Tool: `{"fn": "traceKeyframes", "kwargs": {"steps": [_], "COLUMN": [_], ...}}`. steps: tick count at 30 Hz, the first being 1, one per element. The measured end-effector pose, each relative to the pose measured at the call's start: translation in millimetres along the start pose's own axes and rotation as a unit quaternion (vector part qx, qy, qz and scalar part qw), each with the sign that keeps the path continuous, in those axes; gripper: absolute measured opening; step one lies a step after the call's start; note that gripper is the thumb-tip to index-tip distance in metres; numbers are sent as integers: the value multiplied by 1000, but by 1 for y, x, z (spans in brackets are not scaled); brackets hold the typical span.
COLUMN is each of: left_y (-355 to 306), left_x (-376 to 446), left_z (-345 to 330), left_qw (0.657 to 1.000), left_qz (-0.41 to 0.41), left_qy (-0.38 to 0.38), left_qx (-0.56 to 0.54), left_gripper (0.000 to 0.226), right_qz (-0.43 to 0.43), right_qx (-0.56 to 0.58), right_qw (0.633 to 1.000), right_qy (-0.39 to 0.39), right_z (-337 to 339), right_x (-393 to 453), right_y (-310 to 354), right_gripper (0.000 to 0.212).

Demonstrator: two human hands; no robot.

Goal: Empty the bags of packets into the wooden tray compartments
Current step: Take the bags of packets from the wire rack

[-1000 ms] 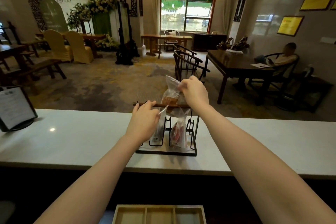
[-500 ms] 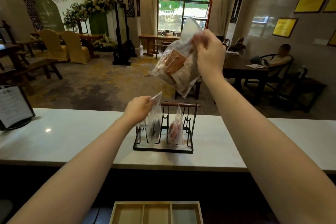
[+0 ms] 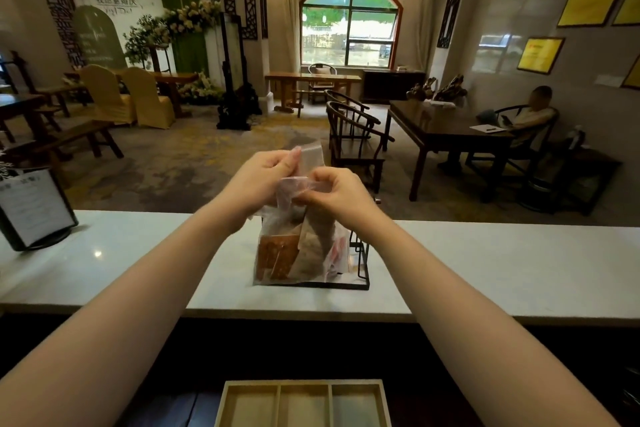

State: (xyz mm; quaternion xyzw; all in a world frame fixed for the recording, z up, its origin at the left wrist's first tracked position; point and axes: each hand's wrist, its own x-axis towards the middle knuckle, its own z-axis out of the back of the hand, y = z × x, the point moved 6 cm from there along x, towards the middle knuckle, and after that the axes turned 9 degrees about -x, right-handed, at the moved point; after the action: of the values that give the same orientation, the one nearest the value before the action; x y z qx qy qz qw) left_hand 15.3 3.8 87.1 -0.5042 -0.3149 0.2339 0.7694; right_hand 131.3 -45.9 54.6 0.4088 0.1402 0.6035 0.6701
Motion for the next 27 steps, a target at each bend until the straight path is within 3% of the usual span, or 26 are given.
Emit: {"fn": "traceKeyframes", "kwargs": {"steps": [3,6,8,13,15,17,18,21,23,25,27], "left_y": [7,21,28,52,67,84,91,106,112,122,133], "left_x": [-17,-23,-24,-29,-31,-30,-27,-16,-9,-5,-5], "left_z": [-12,-16,-12,0,2,6,8,6,-1,-10,-13], "left_qw": [998,990,987,998,999,997,995,973,947,921,911], "left_qz": [39,12,-9,19,37,41,36,4,-46,-76,-68], "left_qy": [54,64,38,15,-9,-40,-48,-31,3,50,78], "left_qx": [-13,127,159,63,19,42,84,228,317,379,399], "left_gripper": [69,62,44,18,17,16,17,20,17,21,20], "right_qz": [-25,-49,-66,-100,-145,-191,-206,-213,-220,-222,-215], "right_qx": [-76,-95,-57,97,170,58,-30,-246,-318,-345,-365], "right_qw": [995,990,991,986,959,939,935,929,916,907,899], "right_qy": [-62,-92,-102,-86,-172,-279,-287,-177,-107,-93,-111], "right_z": [-5,-12,-15,-17,0,23,28,10,-10,-21,-24], "right_x": [-4,-11,-16,-25,-29,-35,-36,-30,-28,-27,-27], "right_y": [-2,-8,-12,-26,-49,-77,-85,-102,-107,-110,-111], "right_gripper": [19,27,31,23,21,19,21,46,63,67,57]}}
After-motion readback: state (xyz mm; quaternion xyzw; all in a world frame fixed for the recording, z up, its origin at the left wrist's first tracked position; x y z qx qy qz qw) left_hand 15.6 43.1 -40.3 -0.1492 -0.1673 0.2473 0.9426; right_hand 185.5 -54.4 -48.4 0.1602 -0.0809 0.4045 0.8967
